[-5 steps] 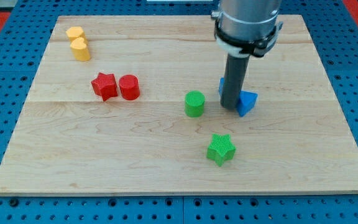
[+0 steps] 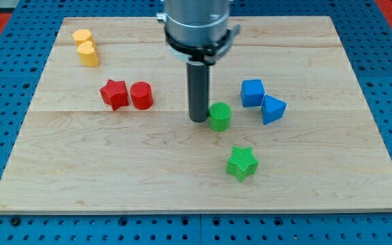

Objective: Push the green circle into the green star

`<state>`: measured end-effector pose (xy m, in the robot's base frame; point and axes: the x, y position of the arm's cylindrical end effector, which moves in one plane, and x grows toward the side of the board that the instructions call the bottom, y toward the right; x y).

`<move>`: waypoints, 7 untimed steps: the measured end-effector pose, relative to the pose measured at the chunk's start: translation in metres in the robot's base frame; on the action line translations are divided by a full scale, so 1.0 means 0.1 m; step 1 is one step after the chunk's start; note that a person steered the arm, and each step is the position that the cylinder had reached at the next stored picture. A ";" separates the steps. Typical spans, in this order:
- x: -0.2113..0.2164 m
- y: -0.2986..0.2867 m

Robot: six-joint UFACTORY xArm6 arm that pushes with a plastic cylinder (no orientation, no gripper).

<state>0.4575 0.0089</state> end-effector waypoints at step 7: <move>1.60 -0.88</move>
<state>0.6174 -0.0787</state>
